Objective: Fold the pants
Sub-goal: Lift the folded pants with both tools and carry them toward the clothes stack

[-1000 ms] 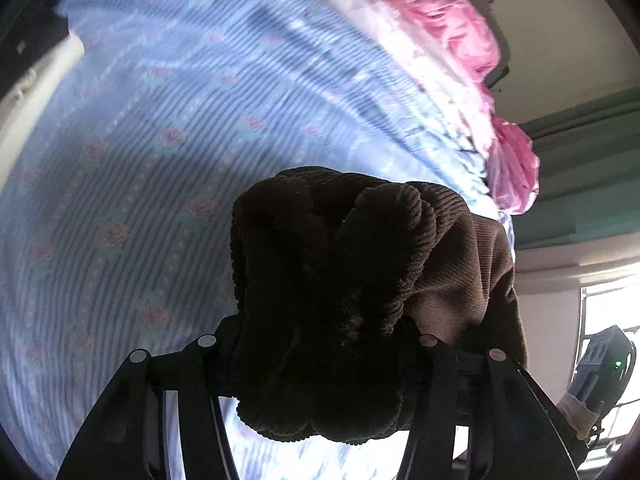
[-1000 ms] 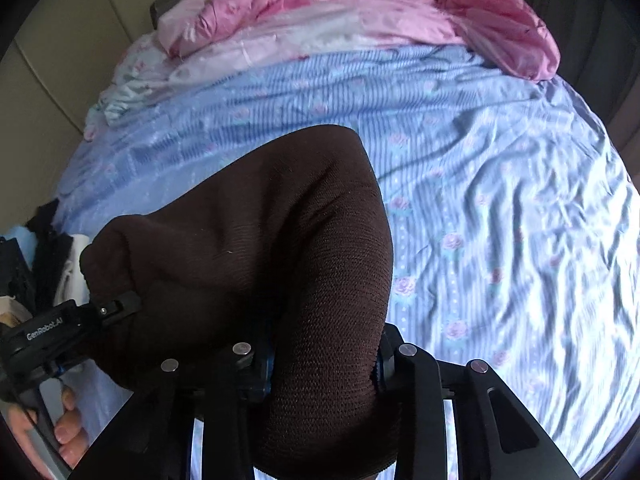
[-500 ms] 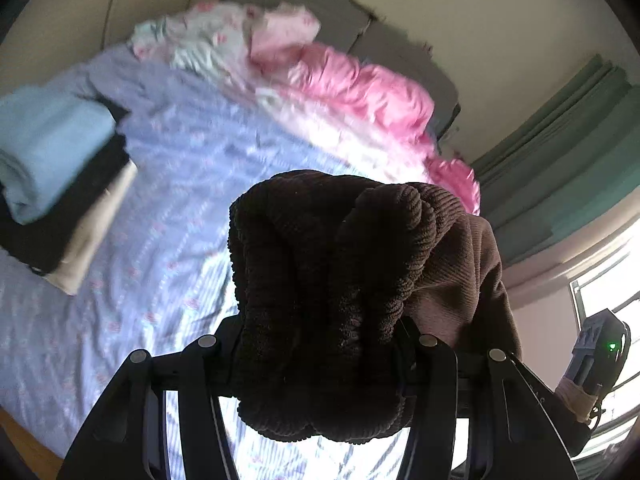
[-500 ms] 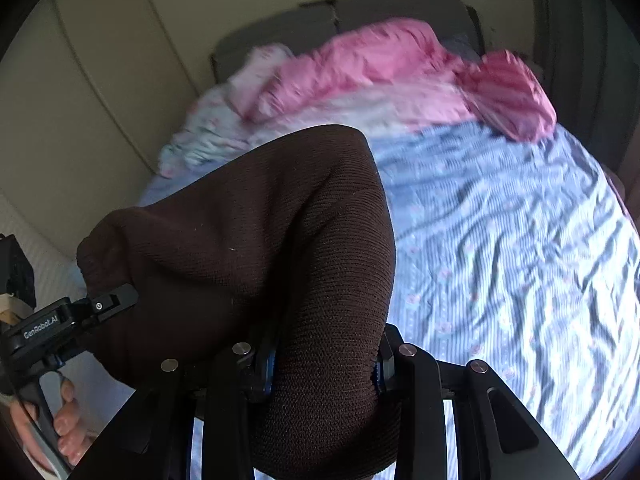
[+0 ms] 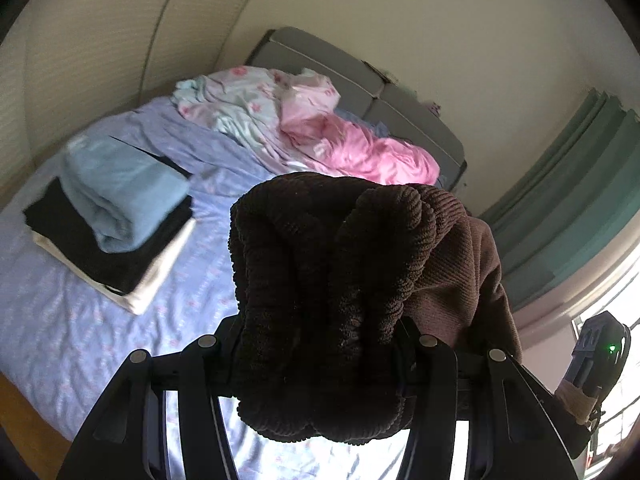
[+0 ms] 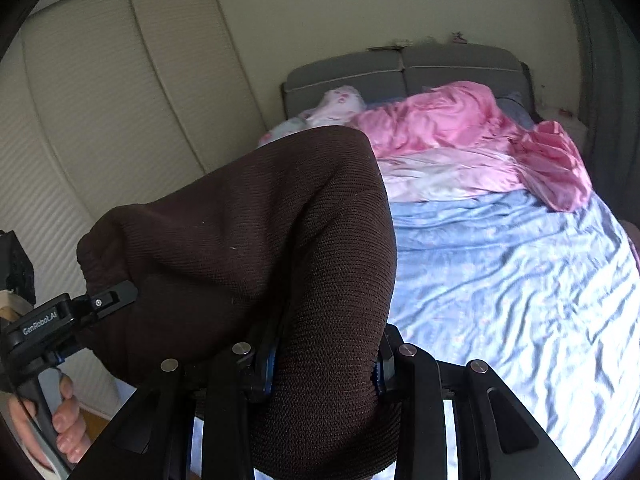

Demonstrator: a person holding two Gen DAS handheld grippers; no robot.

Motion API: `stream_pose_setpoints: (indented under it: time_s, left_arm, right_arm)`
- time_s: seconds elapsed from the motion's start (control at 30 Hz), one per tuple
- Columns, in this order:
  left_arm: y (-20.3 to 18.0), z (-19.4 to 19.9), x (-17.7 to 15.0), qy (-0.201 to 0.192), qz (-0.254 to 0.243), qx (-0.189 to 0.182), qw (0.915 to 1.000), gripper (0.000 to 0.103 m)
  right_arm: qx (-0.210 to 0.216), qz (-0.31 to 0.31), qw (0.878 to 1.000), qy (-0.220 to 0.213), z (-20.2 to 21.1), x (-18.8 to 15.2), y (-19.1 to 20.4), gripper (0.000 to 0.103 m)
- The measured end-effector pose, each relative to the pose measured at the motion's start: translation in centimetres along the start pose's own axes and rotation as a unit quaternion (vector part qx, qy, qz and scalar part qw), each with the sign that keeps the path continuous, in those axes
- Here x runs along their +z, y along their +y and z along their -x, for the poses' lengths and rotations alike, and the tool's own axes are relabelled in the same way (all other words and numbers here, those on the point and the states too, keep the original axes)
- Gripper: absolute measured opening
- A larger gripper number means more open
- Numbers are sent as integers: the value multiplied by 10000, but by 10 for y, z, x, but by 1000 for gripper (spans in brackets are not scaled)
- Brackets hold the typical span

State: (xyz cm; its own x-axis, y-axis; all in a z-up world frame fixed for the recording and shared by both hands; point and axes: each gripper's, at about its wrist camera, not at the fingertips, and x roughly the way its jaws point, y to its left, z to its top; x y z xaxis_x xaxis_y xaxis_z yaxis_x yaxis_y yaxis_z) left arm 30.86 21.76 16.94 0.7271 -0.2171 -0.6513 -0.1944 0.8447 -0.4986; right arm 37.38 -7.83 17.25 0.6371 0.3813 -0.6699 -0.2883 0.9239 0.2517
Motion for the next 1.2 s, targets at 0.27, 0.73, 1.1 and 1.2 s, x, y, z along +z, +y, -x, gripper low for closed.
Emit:
stream_pose_setpoints:
  time_s: [0.27, 0.73, 1.1, 1.2]
  left_arm:
    - [90, 24, 27, 33, 312, 244, 9992, 52]
    - [236, 0, 138, 392, 36, 404, 9984, 52]
    - [291, -81, 231, 905, -400, 287, 9947, 52]
    - [307, -99, 245, 1070, -381, 298, 9931, 52]
  right_arm:
    - [271, 274, 9990, 219, -44, -2, 77, 34]
    - [338, 157, 9971, 664, -157, 9, 219, 34]
    - [30, -131, 9970, 765, -246, 40, 276, 34]
    - [-18, -151, 9966, 814, -263, 42, 288, 34]
